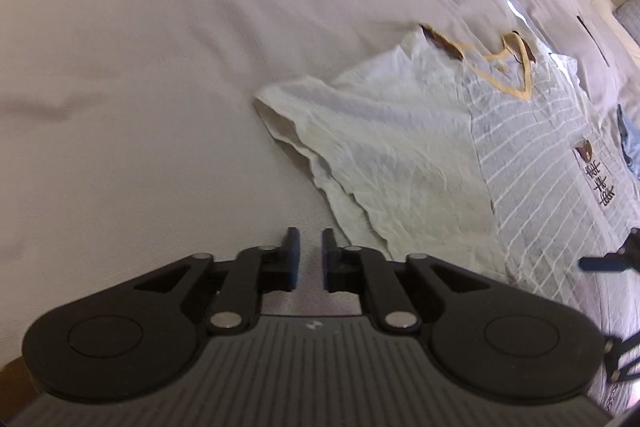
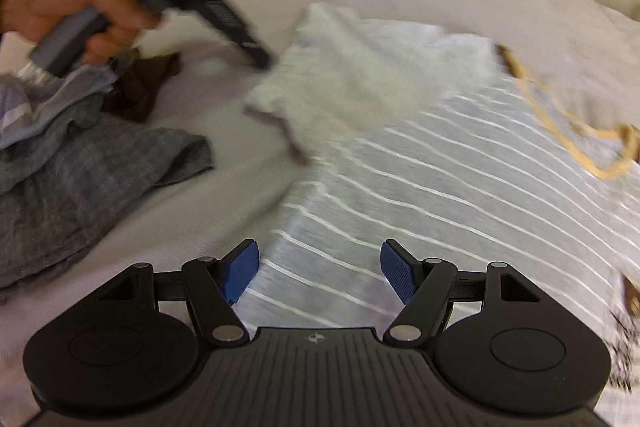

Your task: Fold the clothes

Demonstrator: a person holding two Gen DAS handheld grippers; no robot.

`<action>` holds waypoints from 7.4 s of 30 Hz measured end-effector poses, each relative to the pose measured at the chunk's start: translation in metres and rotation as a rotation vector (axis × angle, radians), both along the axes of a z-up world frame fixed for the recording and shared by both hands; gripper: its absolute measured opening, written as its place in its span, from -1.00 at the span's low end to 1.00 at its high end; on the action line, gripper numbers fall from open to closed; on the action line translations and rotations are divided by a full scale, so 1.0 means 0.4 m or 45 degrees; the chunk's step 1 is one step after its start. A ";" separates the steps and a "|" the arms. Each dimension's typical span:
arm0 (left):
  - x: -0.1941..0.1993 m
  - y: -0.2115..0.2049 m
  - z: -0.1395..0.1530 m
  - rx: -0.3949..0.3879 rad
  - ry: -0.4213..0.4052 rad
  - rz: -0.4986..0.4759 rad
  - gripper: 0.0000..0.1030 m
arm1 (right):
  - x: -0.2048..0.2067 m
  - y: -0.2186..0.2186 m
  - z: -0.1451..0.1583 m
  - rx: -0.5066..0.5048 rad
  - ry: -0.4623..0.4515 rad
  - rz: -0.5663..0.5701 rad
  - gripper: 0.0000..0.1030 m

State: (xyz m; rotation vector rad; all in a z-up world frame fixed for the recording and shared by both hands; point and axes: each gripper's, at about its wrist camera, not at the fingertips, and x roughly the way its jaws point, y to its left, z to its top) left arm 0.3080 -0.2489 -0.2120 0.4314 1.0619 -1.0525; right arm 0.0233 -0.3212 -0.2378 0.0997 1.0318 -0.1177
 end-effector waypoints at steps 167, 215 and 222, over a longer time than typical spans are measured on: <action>-1.083 0.068 0.580 0.051 -0.291 0.472 0.98 | -0.795 -0.414 0.559 0.106 -0.074 -0.462 0.84; -0.231 0.117 0.319 0.195 -0.429 -0.159 0.98 | -0.080 -0.066 0.281 0.147 -0.014 -0.622 0.83; -0.135 0.081 0.199 0.181 -0.589 -0.546 0.97 | -0.006 0.018 0.228 0.003 -0.090 -0.597 0.76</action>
